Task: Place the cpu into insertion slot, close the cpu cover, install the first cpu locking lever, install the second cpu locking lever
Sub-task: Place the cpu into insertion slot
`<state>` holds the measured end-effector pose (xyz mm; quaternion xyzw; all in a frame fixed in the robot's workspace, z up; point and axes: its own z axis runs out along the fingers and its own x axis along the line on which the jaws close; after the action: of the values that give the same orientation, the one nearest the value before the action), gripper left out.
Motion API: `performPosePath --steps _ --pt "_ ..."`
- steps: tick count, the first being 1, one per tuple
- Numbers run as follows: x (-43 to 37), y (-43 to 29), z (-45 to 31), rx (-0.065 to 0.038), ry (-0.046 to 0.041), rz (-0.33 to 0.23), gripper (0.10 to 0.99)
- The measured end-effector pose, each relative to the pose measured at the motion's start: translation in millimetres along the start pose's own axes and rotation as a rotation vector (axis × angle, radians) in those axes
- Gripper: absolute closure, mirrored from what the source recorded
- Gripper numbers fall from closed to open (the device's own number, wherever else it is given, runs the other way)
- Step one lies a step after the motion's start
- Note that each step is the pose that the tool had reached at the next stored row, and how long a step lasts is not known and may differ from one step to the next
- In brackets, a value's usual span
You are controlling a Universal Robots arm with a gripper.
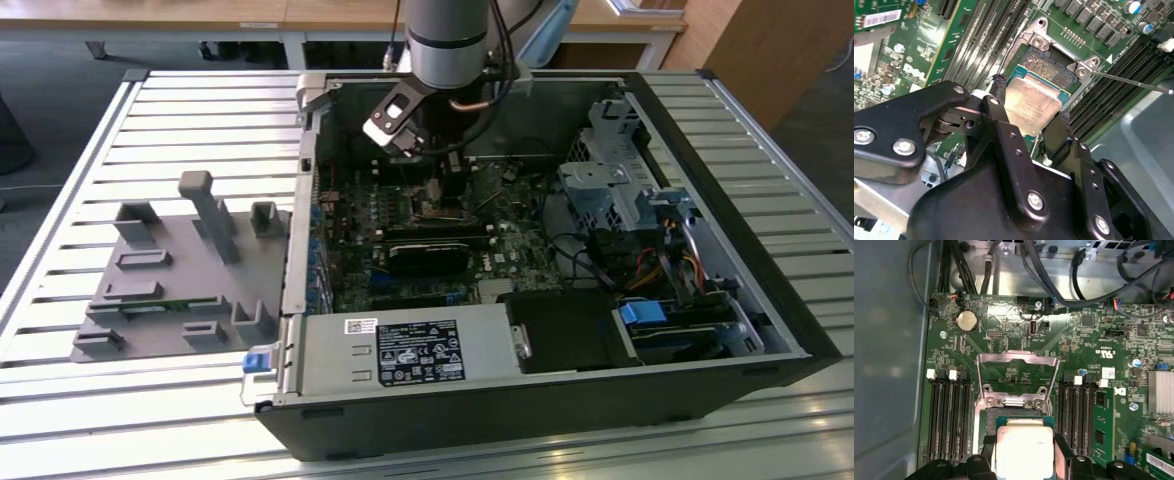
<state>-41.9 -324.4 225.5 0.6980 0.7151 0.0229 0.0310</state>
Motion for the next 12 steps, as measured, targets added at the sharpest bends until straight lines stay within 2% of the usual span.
performPosePath --steps 5,12 --pt "1.5 -0.4 6.4 0.000 0.0000 0.000 0.545" --pt "2.6 -1.7 10.5 0.000 -0.0002 0.002 0.545"
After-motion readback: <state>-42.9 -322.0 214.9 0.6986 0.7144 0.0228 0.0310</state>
